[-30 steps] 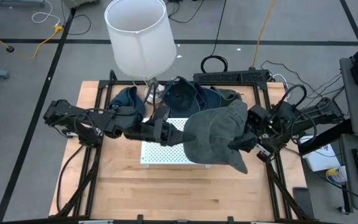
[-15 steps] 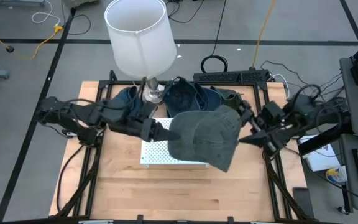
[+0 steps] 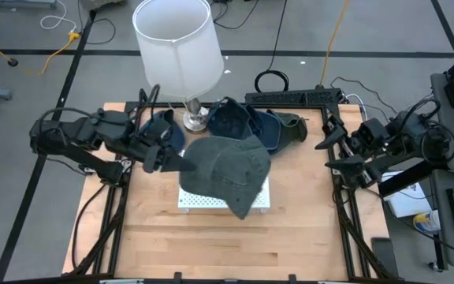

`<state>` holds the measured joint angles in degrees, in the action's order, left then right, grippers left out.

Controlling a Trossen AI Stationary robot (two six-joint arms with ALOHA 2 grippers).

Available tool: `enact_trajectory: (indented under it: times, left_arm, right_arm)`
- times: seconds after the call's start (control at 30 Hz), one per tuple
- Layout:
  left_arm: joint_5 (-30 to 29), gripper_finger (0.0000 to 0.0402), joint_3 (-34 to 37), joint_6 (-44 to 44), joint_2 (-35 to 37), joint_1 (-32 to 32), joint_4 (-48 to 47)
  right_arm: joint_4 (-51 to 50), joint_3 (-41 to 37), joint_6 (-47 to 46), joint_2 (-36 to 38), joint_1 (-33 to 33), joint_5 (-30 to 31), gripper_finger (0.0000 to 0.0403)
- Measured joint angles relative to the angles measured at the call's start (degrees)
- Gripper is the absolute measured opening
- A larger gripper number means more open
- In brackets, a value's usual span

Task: Pick & Place hat
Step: Put the bottom left black cap on the left side of the shelf

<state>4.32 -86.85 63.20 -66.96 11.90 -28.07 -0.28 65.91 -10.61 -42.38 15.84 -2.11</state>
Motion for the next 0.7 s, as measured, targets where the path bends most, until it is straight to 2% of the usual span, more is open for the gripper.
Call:
enact_trajectory:
  times: [0.17, 0.3, 0.53, 0.7]
  left_arm:
    - [-1.8, 0.0007, 0.5, -0.3, 2.2, 0.0, -4.8]
    - [-4.0, 0.0007, 5.4, 3.4, 4.9, 0.1, -4.5]
    - [-7.1, 0.0007, 20.5, 9.5, 13.3, -0.2, 12.6]
    - [-10.1, 0.0007, 30.5, 13.3, 18.7, -0.3, 16.3]
  right_arm:
    - [0.0, 0.0, 2.3, -1.9, 0.0, 4.4, 0.0208]
    - [0.2, 0.0, 4.4, -3.7, 0.0, 5.3, 0.0208]
    - [3.1, 0.0, 7.0, -6.2, 0.0, 5.1, 0.0208]
    - [3.9, 0.0, 7.1, -7.1, 0.0, 5.1, 0.0208]
